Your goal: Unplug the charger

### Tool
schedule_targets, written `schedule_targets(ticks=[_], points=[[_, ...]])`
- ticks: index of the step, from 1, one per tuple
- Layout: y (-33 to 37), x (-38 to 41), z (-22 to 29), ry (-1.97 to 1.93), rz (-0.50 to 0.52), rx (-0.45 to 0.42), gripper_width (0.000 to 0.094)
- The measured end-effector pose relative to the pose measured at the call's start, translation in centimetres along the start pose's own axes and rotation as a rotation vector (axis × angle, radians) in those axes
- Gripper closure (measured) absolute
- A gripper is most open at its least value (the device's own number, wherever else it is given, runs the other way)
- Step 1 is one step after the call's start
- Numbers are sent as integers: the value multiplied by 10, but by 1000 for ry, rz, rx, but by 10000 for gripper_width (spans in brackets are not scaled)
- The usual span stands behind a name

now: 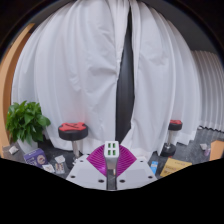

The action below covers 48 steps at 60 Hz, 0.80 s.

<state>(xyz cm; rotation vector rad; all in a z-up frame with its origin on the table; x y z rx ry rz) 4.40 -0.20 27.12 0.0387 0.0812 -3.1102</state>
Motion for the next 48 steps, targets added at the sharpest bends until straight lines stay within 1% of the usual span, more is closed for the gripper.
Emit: schedule_targets(ticks=[3, 7, 11, 12, 17, 20, 28, 33, 35, 38, 39, 40, 43, 45, 48], points=[[2, -15, -23, -11, -2, 48, 850], [5, -32, -64, -40, -2, 144, 847], [8, -42, -115, -71, 28, 250, 823], [11, -42, -132, -75, 30, 263, 815], [13, -53, -178, -93, 44, 378, 799], [14, -58, -194, -119, 52, 409, 779], [14, -75, -219, -127, 51, 438, 715], [13, -90, -227, -131, 44, 469, 622], [13, -97, -229, -126, 32, 482, 551], [14, -107, -227, -105, 15, 488, 382], [15, -110, -226, -93, 10, 485, 309], [16, -114, -225, -79, 6, 480, 213], [21, -124, -217, -22, -15, 469, 68], [26, -128, -210, 15, -27, 461, 94], [36, -132, -199, 53, -34, 450, 87]])
Point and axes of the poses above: the point between the fingertips, and its own axes, seen from behind it with the camera up: x to the left, z up, y backward, against the way the camera looks, the point moved 9 cm from there along y, backward, against the way the camera looks, and after that the axes turned 10 degrees about -x, right-handed, at the moved point
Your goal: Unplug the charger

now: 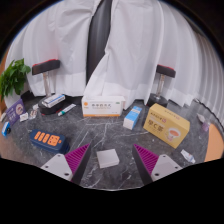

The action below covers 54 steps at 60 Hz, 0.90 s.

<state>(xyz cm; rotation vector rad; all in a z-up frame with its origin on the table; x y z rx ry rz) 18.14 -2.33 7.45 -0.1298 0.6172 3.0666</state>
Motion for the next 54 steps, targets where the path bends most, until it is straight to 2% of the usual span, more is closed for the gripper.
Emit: schedule_targets(ticks=[10, 22, 35, 44, 54], points=[[71, 0, 22, 58, -27, -26, 85], [194, 19, 40, 64, -38, -67, 84], [319, 39, 28, 55, -77, -60, 84], [372, 54, 17, 51, -85, -49, 87], [397, 62, 12, 47, -82, -53, 86]])
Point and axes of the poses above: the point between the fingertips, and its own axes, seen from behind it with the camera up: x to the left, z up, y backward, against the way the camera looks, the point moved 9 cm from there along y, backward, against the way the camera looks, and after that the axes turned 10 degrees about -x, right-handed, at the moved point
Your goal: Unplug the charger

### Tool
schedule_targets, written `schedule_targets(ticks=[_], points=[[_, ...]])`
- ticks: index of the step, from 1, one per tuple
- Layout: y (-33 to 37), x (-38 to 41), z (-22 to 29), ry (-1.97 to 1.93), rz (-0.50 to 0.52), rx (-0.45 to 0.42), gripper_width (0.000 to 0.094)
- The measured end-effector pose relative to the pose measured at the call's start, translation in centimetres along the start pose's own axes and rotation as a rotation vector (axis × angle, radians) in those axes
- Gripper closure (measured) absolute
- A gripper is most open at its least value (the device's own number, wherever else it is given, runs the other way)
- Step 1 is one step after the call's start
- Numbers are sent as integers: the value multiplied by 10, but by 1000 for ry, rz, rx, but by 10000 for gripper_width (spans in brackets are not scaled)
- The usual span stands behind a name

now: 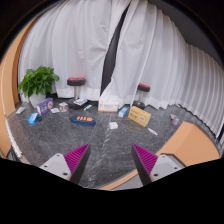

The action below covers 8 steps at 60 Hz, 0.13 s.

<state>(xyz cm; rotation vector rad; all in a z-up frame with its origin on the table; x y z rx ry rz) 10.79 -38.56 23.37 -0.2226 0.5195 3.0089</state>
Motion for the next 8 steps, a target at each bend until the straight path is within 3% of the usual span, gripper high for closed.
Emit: schedule_targets(ticks=[8], points=[[6, 3, 8, 0, -4, -19, 88]])
Point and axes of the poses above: the point between the fingertips, and its own axes, seen from behind it with the camera up: x to the left, z up, y backward, against the way the camera looks, the point moved 9 cm from there along y, backward, against the way the camera looks, and after that the axes turned 10 degrees about -x, right-handed, at the moved point
